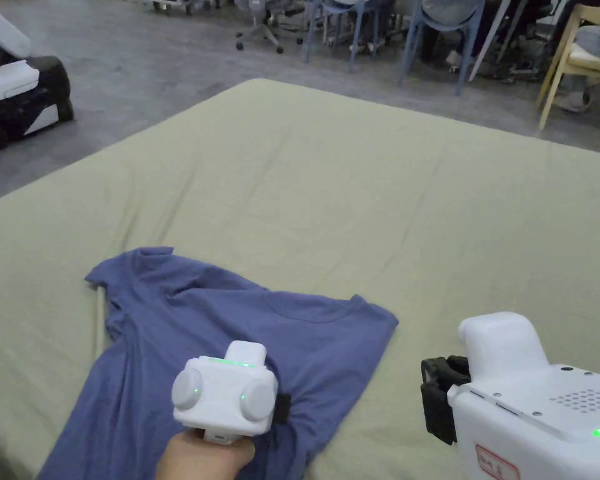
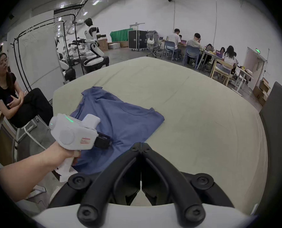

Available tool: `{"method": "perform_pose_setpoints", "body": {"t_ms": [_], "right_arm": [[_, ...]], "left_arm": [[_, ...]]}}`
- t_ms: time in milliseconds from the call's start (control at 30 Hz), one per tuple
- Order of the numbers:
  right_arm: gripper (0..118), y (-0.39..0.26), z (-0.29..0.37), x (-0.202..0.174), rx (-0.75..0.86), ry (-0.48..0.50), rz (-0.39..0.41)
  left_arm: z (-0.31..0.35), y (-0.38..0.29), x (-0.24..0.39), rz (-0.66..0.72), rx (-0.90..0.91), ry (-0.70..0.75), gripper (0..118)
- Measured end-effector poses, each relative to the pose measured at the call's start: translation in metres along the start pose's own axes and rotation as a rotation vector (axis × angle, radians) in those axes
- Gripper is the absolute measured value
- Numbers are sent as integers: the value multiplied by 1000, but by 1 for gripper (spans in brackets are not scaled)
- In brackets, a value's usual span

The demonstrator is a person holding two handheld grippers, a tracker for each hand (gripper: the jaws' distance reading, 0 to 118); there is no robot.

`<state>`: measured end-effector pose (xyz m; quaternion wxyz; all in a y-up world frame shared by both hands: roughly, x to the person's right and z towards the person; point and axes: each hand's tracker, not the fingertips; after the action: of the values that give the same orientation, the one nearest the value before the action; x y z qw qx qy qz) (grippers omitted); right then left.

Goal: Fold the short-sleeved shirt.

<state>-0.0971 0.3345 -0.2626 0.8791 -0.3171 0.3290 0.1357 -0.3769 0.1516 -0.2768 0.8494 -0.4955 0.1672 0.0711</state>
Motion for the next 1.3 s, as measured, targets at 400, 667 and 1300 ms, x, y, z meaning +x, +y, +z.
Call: {"method": "perform_pose_setpoints", "body": {"t_ms": [400,667,1300], "right_arm": [[2,-4,98,61,147,-111,-125],[2,-11,209,121,304,-268,-221],[2,-97,375,225,399,-589,-349]], "left_arm": [[178,66,-18,275,333,-96,1],[362,110,102,35,631,-180,1],[210,-16,485,-494,118,-453,1]]}}
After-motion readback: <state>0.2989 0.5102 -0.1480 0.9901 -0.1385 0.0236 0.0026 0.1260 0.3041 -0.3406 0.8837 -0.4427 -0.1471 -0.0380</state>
